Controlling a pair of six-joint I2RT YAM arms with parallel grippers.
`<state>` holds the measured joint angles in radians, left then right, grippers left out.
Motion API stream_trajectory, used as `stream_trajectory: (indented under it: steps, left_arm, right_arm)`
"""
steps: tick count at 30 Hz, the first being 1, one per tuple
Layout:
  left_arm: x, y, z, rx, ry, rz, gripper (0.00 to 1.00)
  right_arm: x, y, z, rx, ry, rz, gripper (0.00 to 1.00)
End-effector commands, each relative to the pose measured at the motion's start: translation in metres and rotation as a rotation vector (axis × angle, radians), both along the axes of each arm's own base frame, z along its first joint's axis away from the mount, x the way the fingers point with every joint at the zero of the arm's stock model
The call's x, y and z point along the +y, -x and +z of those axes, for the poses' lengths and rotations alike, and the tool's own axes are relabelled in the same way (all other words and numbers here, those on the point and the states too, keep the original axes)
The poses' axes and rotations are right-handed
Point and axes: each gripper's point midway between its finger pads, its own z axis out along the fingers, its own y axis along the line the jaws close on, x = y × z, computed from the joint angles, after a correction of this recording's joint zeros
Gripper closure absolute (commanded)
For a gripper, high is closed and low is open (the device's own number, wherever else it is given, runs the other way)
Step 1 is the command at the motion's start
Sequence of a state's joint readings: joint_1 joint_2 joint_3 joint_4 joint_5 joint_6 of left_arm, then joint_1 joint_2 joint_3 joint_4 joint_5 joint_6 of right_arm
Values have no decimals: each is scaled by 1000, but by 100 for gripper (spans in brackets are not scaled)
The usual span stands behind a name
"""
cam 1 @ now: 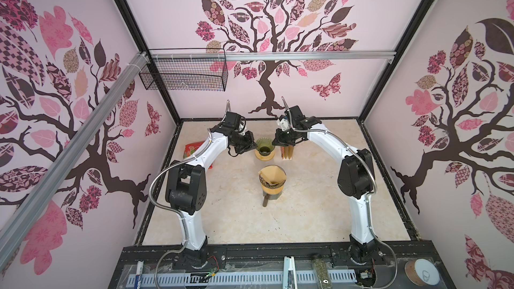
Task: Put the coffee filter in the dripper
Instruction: 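Hold the green dripper with both grippers and seat it in the lid ring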
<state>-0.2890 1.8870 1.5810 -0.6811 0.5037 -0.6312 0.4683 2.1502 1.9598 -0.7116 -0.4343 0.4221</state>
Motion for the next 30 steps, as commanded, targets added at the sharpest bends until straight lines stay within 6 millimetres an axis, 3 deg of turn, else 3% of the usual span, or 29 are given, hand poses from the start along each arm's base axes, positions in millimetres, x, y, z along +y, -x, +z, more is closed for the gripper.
stream_trajectory:
  steps: [1, 4, 15, 23, 30]
  left_arm:
    - [-7, 27, -24, 88, -8, -37, 97]
    - [-5, 31, -30, 103, -13, -33, 97]
    - [19, 15, -13, 67, 0, 41, 95]
    - [22, 10, -9, 54, 4, 45, 94]
    - [18, 10, -4, 42, 29, 32, 93]
  right_arm:
    - [-1, 23, -38, 100, 57, 21, 100]
    - [0, 25, -40, 105, 52, 24, 100]
    - [15, 17, -30, 98, -7, 30, 100]
    - [31, 19, -29, 104, -36, 49, 100]
    - [29, 18, -22, 83, -30, 46, 100]
